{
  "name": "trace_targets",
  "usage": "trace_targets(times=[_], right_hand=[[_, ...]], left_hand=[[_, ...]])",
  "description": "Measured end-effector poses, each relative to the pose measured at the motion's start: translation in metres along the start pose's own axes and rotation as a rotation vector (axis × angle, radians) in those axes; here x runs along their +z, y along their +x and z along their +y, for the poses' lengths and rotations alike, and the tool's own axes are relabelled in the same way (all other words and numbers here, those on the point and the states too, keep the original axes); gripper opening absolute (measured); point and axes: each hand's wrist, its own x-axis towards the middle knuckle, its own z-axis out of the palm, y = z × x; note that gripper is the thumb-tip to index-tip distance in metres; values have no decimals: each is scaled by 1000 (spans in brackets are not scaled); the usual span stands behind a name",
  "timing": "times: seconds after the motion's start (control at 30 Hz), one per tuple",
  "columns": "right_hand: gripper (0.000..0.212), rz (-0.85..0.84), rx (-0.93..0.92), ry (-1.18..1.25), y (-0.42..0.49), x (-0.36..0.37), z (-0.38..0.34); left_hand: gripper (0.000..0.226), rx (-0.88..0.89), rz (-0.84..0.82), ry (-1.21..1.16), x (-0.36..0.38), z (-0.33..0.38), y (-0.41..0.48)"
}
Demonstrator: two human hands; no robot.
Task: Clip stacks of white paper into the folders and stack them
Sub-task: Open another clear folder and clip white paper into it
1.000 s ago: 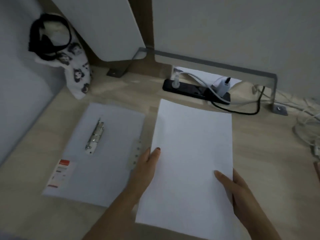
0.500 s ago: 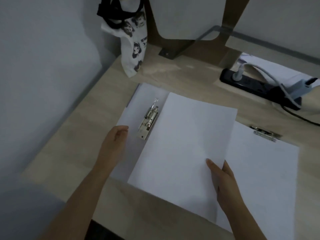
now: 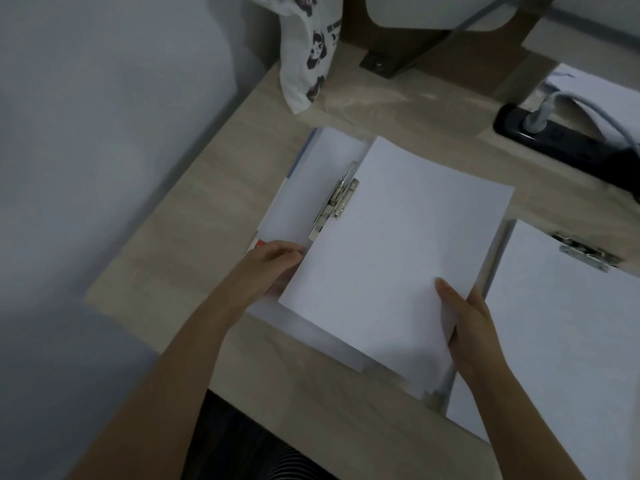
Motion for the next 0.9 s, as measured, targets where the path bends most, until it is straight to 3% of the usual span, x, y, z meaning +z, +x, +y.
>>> trace_targets(times=[0.1, 0.3, 0.53, 0.67, 0.9], right_hand=[[22, -5, -3, -10, -1, -1, 1], [20, 22, -3, -40, -4, 1, 3], [18, 33, 0, -56, -2, 2, 2], [17, 34, 6, -65, -2, 1, 2], [31, 42, 41, -79, -1, 1, 2]], left_hand=[[14, 19, -54, -53, 0, -4, -1], [31, 31, -98, -66, -1, -12, -4], [42, -24, -283, 4, -12, -29, -18], [36, -63, -330, -5, -14, -28, -20], [46, -65, -396, 11, -19, -28, -19]])
